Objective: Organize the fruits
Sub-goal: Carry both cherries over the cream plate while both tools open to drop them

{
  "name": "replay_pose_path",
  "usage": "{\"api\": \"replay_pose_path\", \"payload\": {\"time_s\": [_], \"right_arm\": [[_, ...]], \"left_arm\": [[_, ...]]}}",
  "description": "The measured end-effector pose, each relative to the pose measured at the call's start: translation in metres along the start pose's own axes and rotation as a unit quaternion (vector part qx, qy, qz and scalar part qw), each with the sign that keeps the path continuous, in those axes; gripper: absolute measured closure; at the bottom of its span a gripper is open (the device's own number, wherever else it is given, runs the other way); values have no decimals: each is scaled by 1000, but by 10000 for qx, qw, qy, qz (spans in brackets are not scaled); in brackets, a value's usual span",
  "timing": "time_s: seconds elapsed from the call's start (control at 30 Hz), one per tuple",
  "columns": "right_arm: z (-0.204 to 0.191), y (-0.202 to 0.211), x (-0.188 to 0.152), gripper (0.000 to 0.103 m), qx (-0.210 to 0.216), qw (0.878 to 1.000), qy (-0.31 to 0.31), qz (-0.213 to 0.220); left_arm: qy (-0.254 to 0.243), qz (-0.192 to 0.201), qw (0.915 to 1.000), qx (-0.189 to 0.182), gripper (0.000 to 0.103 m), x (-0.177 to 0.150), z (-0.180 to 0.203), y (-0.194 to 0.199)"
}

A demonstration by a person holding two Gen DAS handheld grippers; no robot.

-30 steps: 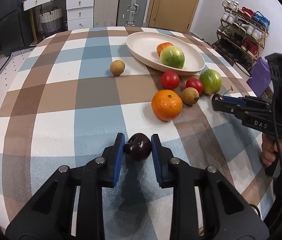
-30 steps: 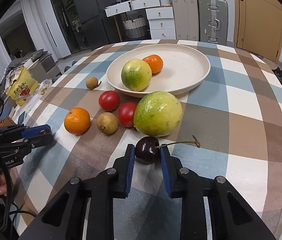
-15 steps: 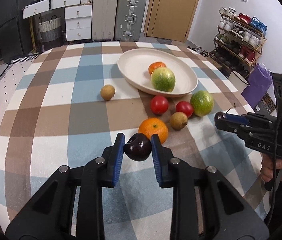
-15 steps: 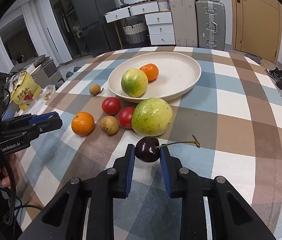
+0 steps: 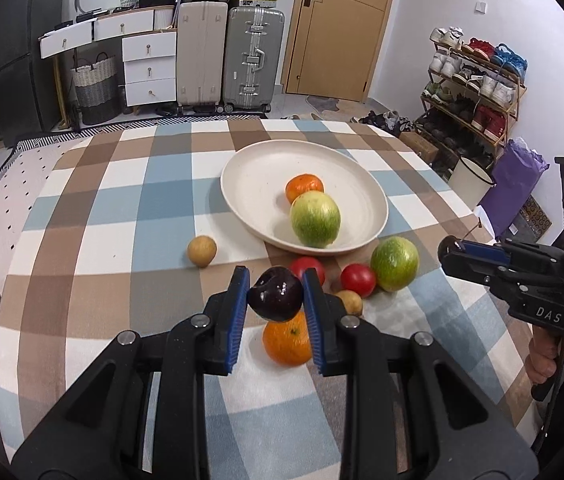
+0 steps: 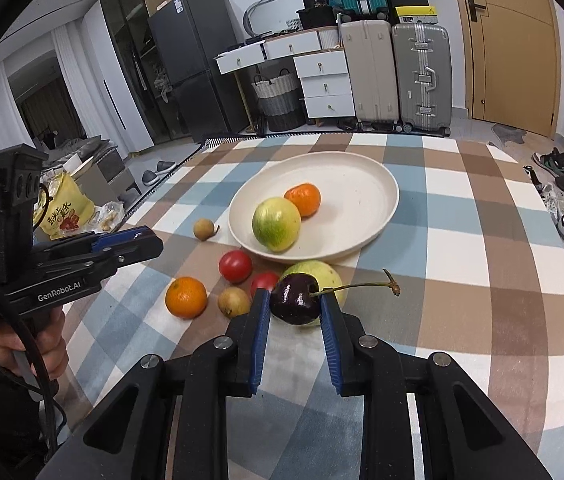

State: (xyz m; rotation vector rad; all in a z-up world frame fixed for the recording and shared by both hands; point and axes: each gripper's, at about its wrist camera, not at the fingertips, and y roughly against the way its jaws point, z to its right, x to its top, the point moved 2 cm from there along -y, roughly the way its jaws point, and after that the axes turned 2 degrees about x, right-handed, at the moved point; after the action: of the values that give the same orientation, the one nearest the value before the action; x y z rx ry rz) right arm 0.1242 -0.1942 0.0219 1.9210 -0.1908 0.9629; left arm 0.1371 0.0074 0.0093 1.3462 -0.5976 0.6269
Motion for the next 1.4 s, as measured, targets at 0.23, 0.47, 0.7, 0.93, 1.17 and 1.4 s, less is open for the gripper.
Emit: {"api": "replay_pose_path", "payload": {"time_s": [0.23,0.47,0.7,0.93,1.17,1.4], "right_arm": [[3,3,17,78,-12,9999,-17,142],[7,-2,32,78,-43,9998,-12,209],[14,-14,41,78,-5,9996,-168,235],[22,-29,49,78,-1,9995,-253,193],[31,-55,57,77,-61,9996,-254,82],[36,-83,58,77,-92,9994,-306,-130]], "left_arm": [[-39,96,9999,-26,79,23,1,-11],[-40,165,9999,3,79,45,-2,-24],[-37,153,9999,43,79,62,-3,-46],[-85,72,9999,77,79,73,-3,-70],[-75,-46,9999,128,79,78,-2,-97],[26,-219,9997,138,79,75,-5,-122]]}}
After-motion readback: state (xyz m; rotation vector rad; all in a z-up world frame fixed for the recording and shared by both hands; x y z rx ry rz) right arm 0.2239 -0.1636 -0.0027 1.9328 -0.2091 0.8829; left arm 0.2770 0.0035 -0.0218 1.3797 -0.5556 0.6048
